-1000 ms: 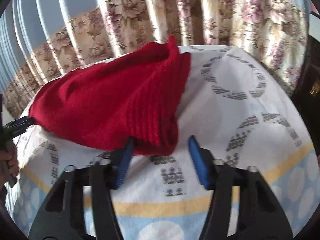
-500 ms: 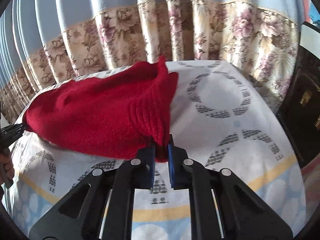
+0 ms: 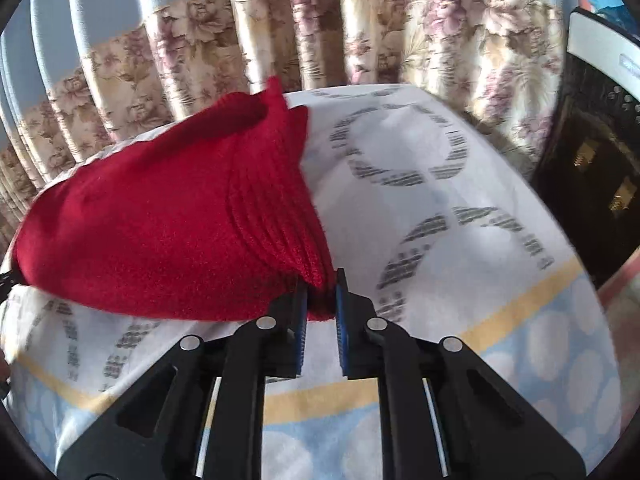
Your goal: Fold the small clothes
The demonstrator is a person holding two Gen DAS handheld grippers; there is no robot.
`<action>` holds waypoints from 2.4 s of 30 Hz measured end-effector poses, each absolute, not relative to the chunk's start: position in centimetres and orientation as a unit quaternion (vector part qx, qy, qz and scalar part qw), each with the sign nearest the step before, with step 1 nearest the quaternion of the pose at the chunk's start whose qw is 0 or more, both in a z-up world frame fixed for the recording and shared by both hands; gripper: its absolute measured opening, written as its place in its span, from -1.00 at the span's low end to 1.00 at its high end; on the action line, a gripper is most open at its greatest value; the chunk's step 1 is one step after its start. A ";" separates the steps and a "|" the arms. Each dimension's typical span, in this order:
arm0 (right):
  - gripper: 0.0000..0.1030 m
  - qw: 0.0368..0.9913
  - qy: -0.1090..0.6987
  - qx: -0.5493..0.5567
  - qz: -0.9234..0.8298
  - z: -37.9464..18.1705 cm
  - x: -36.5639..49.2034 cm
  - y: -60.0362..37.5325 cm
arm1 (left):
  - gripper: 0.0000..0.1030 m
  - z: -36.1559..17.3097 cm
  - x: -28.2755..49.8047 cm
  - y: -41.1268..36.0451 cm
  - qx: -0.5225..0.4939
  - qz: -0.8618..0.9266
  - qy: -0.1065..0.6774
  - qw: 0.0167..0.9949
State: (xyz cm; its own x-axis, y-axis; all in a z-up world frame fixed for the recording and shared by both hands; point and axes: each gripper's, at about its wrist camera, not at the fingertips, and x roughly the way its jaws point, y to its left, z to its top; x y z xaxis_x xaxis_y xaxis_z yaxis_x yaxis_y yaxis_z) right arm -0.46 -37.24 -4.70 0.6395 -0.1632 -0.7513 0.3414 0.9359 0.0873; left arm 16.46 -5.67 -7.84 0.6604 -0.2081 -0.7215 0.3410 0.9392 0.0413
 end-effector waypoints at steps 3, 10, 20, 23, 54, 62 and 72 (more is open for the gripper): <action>-0.03 0.902 0.389 0.119 -0.143 -3.3 -1.7 -37.4 | 0.05 -5.8 15.9 -4.5 0.071 -0.138 0.368 0.917; 0.18 0.912 0.351 0.122 -0.172 1.1 -2.7 -40.1 | 0.52 -1.4 16.5 -3.3 0.021 -0.072 0.341 0.937; 0.40 0.929 0.350 0.100 -0.068 4.9 8.6 -37.7 | 0.64 2.1 26.3 -12.7 0.040 -0.109 0.340 0.933; 0.40 0.923 0.370 0.094 -0.044 4.2 13.5 -36.5 | 0.64 0.8 30.1 -15.4 0.043 -0.115 0.363 0.924; 0.45 0.881 0.448 0.095 -0.119 -2.9 24.7 -39.8 | 0.66 -5.5 38.4 -14.8 0.045 -0.039 0.438 0.897; 0.67 0.898 0.412 0.081 -0.130 0.5 14.5 -42.5 | 0.82 -1.2 28.5 -13.6 0.043 -0.106 0.385 0.916; 0.47 0.891 0.430 0.113 -0.092 -3.3 10.4 -41.6 | 0.83 -2.2 24.3 -15.2 0.037 -0.102 0.364 0.925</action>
State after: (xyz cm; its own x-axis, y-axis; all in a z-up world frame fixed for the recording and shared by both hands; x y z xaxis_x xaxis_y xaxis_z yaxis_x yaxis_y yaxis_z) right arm 10.38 -41.65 -3.35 0.6129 -0.0677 -0.7873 0.2614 0.9576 0.1212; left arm 24.30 -15.22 -2.24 0.7137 -0.1623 -0.6814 0.2167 0.9762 -0.0055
